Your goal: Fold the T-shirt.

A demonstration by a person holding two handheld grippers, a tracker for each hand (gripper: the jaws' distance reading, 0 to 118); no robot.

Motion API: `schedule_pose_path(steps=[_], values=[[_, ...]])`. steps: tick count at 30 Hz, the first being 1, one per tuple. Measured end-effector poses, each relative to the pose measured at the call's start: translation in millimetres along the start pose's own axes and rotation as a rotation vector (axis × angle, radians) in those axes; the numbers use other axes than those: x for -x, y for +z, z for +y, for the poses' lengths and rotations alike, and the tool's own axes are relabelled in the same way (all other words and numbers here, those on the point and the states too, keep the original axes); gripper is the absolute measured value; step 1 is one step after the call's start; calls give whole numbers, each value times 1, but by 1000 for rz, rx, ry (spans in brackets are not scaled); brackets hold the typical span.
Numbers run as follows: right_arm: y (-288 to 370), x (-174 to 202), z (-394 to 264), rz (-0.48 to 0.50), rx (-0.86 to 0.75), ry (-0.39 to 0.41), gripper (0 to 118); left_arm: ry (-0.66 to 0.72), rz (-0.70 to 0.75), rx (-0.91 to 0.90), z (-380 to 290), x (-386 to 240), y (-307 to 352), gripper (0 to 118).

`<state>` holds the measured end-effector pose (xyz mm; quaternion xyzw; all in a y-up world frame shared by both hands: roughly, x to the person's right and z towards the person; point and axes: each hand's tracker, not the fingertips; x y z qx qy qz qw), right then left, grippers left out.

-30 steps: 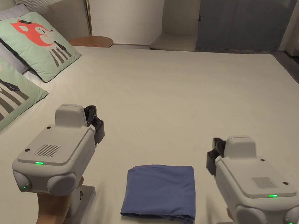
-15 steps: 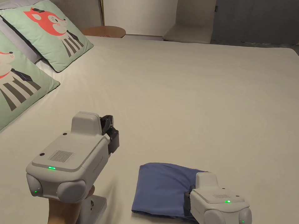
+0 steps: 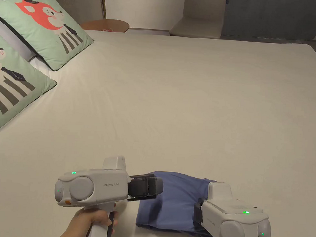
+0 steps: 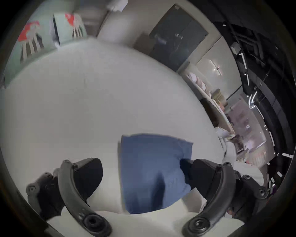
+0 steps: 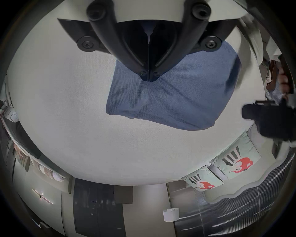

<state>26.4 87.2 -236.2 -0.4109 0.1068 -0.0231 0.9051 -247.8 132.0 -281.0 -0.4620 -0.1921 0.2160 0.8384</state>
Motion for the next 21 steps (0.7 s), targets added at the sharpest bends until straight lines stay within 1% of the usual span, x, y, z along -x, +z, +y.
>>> schedule_pose_path(steps=[3,5,6,7,8,9,10,11,13,14,15,16,17,18,19,21], values=[[-1,-2,-1,6,0,-5,0,55,-48,86,7,23,-20,109],[-2,-3,-1,8,1,-4,0,118,-94,141,13,35,-30,106],[-1,-3,-1,9,1,-5,0,157,-137,135,12,38,-30,99],[-3,-5,-2,7,1,-13,0,184,-169,143,13,42,-31,83],[-4,-7,-3,8,0,-16,0,213,-182,145,13,45,-33,69],[-4,-7,-3,10,-1,-18,0,227,-203,150,12,48,-36,64],[-4,-8,-4,11,-1,-21,0,223,-198,163,13,55,-42,64],[-5,-6,-4,12,-1,-23,0,218,-196,166,13,58,-45,61],[-4,-7,-5,17,-2,-27,0,205,-194,165,11,59,-45,46],[-4,-7,-5,19,-6,-28,0,206,-201,164,9,54,-42,42],[-6,-8,-5,23,-10,-30,0,209,-225,160,7,53,-40,42],[-7,-8,-6,25,-17,-33,0,219,-255,154,6,52,-39,27],[-6,-8,-7,25,-23,-33,0,219,-247,155,5,49,-38,20],[-4,-8,-7,25,-29,-31,0,196,-230,148,-3,28,-33,18],[-2,-7,-7,28,-36,-30,0,139,-206,143,-6,16,-29,15],[6,-5,-5,27,-61,-32,0,106,-190,143,-5,6,-22,14]])
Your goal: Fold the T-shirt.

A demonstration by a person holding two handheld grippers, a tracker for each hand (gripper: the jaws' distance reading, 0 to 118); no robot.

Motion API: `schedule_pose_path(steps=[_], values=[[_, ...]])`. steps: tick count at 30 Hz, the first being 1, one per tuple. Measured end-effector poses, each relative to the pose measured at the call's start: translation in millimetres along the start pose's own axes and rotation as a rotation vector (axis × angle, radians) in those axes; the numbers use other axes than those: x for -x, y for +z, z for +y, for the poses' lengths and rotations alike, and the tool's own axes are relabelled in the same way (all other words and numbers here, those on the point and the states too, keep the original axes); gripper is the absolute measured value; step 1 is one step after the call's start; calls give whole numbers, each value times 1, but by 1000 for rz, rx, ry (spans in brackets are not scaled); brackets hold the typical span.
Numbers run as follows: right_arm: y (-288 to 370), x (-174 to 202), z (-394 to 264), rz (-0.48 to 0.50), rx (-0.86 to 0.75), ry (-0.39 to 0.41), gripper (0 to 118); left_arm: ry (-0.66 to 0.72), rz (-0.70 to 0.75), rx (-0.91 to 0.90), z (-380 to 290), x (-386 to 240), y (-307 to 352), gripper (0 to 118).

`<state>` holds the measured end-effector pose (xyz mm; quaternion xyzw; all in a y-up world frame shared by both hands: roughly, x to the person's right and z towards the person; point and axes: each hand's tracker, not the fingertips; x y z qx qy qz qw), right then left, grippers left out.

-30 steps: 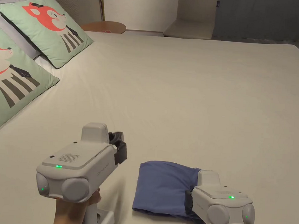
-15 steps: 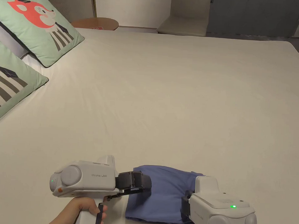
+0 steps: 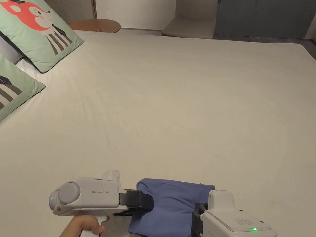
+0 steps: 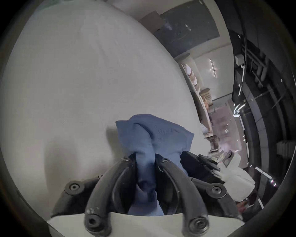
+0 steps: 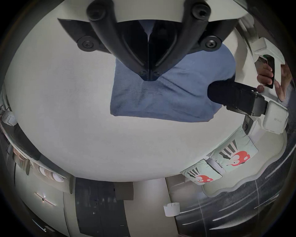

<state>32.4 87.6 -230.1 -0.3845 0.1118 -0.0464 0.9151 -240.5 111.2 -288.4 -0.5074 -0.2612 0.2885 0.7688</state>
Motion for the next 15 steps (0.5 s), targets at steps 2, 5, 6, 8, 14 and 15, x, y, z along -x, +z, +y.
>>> schedule_pose_path(steps=[2,5,6,8,14,15], values=[[8,4,4,4,-57,-1,0,-13,-14,8,11,18,0,14],[26,15,19,-3,-165,13,0,-71,33,-5,26,18,20,14],[32,20,25,-7,-210,25,0,-109,60,2,31,19,29,14],[43,29,38,-28,-278,49,0,-115,92,-6,40,26,46,14],[65,62,77,-41,-460,94,0,-170,267,-48,75,73,110,14],[66,68,83,-46,-489,100,0,-155,300,-58,80,83,124,13]])
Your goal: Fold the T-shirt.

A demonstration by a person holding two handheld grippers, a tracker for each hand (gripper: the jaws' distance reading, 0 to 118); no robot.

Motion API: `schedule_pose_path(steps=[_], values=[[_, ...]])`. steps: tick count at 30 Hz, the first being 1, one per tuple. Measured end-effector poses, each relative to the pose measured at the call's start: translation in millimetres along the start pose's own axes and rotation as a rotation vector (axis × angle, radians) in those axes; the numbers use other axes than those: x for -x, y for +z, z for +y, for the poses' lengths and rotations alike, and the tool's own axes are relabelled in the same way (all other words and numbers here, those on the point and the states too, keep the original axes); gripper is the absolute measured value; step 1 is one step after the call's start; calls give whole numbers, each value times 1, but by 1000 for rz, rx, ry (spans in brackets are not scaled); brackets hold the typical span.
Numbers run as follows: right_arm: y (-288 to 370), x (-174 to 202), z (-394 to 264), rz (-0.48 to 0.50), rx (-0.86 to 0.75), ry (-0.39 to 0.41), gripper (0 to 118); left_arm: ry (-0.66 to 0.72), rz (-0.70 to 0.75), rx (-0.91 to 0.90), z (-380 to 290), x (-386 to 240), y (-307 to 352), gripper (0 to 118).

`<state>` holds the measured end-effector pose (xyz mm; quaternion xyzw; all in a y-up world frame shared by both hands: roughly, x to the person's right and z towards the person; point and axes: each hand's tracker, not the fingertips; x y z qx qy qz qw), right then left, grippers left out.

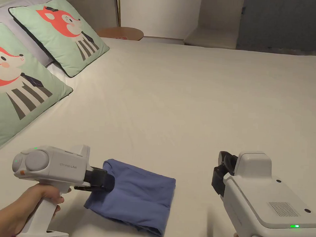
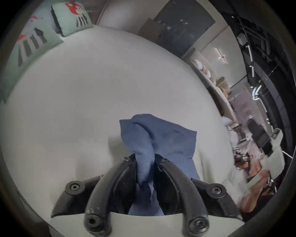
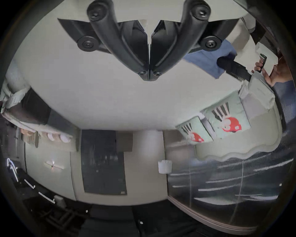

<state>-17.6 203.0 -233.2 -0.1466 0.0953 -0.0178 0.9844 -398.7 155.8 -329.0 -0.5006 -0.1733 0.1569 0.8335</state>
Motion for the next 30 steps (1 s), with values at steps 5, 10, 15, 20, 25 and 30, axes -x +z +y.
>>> schedule_pose_path(steps=[5,10,15,20,25,30], values=[[-18,21,13,17,-30,15,0,28,152,-44,18,76,42,13],[-38,42,15,29,-25,19,0,62,337,-69,34,150,81,13],[-53,57,6,45,10,25,0,91,448,-74,42,199,97,13],[-58,62,0,61,43,35,0,151,457,-82,46,231,94,24],[-55,57,0,67,47,44,0,121,534,-105,40,212,95,110],[-38,46,9,58,17,30,0,156,513,-236,43,189,120,107]])
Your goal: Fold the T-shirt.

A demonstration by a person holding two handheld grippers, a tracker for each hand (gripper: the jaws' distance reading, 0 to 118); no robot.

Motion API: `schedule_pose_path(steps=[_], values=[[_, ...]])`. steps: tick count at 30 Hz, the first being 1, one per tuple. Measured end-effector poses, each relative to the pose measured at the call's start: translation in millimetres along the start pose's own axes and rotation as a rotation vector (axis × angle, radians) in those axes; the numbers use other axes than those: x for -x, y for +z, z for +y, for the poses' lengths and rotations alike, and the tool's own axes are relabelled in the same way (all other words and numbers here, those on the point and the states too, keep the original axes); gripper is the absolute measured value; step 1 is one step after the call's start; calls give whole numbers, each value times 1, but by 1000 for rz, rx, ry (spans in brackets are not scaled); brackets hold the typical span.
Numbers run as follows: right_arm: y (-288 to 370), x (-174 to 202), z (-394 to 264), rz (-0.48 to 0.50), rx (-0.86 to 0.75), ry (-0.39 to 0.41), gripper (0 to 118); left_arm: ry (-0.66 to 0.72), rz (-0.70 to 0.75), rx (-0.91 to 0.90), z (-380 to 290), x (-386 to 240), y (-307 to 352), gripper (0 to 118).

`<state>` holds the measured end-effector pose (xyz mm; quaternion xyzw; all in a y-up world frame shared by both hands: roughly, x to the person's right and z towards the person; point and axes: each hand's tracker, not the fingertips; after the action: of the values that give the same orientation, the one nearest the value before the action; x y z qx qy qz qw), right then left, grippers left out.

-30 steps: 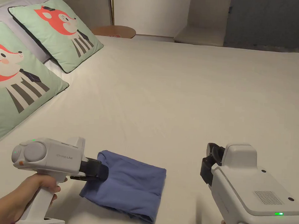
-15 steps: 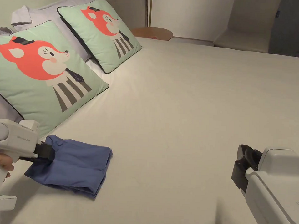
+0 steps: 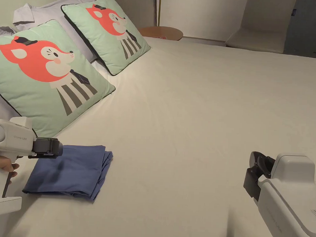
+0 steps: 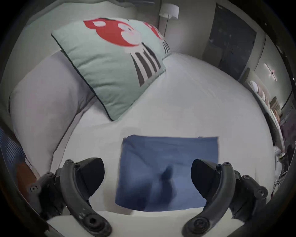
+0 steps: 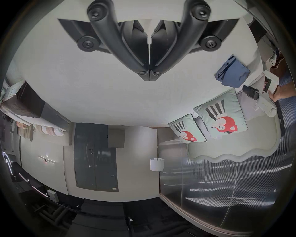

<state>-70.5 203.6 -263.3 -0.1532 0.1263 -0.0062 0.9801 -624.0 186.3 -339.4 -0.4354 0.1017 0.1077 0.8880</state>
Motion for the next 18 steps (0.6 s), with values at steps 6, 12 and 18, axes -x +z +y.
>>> schedule_pose_path(steps=[6,12,18], values=[[32,-21,12,-9,-66,-8,0,-5,14,-203,-7,-50,75,107],[73,-44,37,-35,-155,-1,0,-110,6,-466,-31,-134,158,107],[108,-70,49,-102,-233,35,0,-255,-7,-736,-65,-217,207,107]])
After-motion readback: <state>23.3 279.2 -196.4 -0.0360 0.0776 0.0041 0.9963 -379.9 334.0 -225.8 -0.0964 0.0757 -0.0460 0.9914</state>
